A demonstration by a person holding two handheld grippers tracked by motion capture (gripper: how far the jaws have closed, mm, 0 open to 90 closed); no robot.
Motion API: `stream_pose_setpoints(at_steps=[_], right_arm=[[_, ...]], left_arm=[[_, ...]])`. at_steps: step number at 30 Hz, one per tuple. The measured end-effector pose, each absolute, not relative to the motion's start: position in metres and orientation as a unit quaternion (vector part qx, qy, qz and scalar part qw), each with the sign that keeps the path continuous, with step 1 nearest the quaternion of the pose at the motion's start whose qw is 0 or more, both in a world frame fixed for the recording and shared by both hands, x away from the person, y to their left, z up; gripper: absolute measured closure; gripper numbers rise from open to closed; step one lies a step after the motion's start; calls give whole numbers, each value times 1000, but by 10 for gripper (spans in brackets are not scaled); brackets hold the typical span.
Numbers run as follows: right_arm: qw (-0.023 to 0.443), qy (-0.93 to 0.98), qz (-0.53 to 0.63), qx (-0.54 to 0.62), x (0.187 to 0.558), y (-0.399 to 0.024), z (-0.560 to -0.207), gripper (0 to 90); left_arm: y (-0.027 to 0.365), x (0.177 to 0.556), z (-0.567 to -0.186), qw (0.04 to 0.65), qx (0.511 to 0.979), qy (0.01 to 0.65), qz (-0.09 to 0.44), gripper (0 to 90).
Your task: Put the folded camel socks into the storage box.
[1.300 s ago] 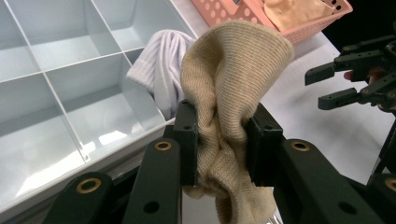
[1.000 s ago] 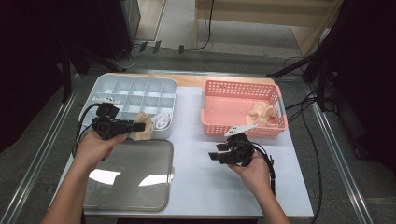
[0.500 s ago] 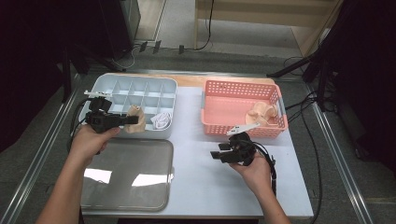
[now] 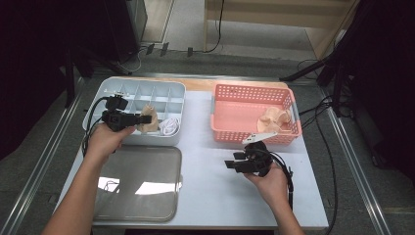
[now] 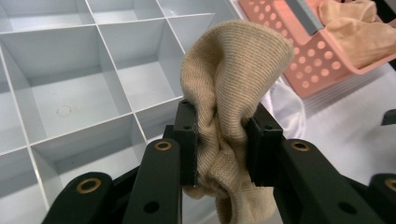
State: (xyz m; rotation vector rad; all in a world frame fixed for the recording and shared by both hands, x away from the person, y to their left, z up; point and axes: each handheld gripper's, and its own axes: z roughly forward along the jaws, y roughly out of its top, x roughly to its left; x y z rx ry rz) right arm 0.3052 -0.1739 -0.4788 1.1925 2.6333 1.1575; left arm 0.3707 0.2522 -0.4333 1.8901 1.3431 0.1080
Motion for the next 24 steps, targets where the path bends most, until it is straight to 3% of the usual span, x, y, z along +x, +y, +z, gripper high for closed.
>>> stream_pose_setpoints(at_steps=[24], right_arm=[[17,842,369,394,301,-179,-480,496]], left_arm=[[246,387,-457,367,754,543,34,706]])
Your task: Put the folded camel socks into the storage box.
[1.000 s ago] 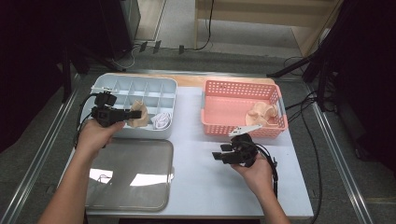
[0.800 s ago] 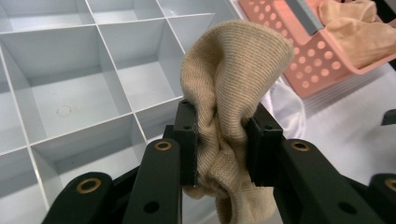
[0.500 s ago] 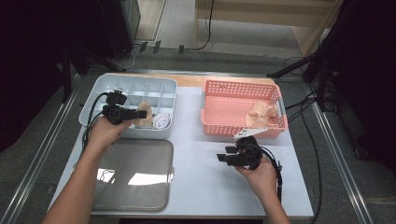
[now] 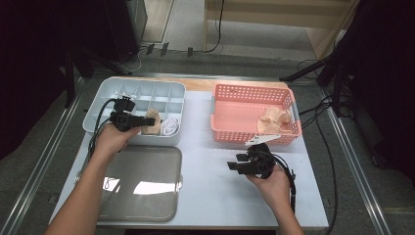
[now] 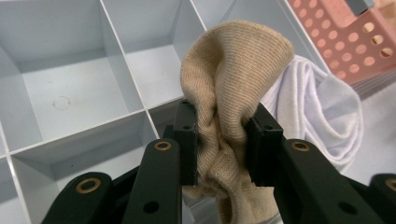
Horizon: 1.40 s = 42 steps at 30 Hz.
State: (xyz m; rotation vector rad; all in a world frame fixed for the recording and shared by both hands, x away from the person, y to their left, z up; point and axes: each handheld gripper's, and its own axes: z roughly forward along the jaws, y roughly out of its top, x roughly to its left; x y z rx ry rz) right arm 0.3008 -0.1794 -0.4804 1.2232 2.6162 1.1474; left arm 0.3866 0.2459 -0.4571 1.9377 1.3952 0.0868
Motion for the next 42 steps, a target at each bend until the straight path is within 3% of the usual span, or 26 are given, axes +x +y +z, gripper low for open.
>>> stream_pose_setpoints(at_steps=[26,32,37,42], right_arm=[[17,839,373,395,301,-179,-479,496],[18,838,374,396,302,-180,-479,496],[17,839,374,395,302,-180,-479,496],[18,839,374,395,302,-180,-479,496]], left_arm=[[243,389,-462,346,772,532,31,646],[247,386,-456,366,759,538,25,502],[253,383,-446,376,753,538,33,460],[255,379,-434,389,753,529,41,476]])
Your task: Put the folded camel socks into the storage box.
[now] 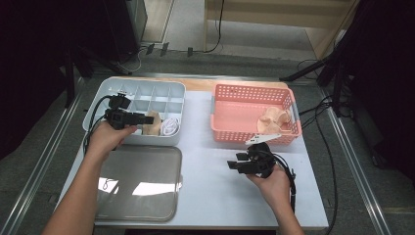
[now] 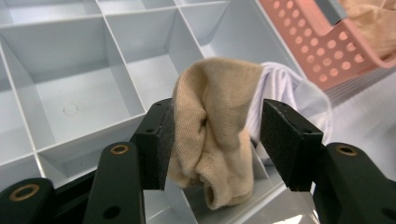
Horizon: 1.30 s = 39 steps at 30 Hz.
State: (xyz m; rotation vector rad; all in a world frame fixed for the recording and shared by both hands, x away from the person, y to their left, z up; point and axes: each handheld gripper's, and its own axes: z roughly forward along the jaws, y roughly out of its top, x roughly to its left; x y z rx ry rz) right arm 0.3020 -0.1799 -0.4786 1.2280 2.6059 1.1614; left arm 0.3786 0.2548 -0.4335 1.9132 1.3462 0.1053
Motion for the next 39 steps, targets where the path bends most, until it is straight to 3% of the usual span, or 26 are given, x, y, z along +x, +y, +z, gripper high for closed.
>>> stream_pose_setpoints(at_steps=[8,16,19,39], right_arm=[[17,840,373,395,302,-180,-479,496],[16,839,372,396,303,-179,-479,496],[16,839,371,397,303,-180,-480,497],[16,841,368,397,303,-179,-481,497]], left_arm=[[254,374,-412,395,755,518,73,528],[242,381,-412,402,756,511,73,732],[239,386,-420,382,763,517,73,768],[240,394,-447,348,770,532,53,815]])
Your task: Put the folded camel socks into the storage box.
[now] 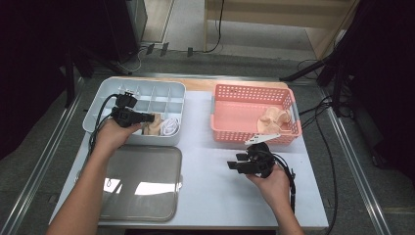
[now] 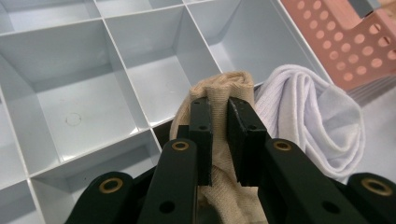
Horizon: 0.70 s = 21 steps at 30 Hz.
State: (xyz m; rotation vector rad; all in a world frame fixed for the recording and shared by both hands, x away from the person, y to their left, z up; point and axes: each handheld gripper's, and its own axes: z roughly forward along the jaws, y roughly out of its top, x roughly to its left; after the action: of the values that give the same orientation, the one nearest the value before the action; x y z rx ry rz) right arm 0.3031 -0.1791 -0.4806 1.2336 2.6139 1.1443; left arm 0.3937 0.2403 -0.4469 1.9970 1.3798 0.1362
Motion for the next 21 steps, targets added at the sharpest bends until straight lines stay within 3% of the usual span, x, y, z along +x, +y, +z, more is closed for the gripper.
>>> stream_pose_setpoints(at_steps=[8,21], right_arm=[[14,841,368,397,303,-179,-481,497],[14,841,369,395,303,-177,-481,497]], left_arm=[[239,394,-457,322,788,523,39,828],[242,391,-463,338,781,524,33,824]])
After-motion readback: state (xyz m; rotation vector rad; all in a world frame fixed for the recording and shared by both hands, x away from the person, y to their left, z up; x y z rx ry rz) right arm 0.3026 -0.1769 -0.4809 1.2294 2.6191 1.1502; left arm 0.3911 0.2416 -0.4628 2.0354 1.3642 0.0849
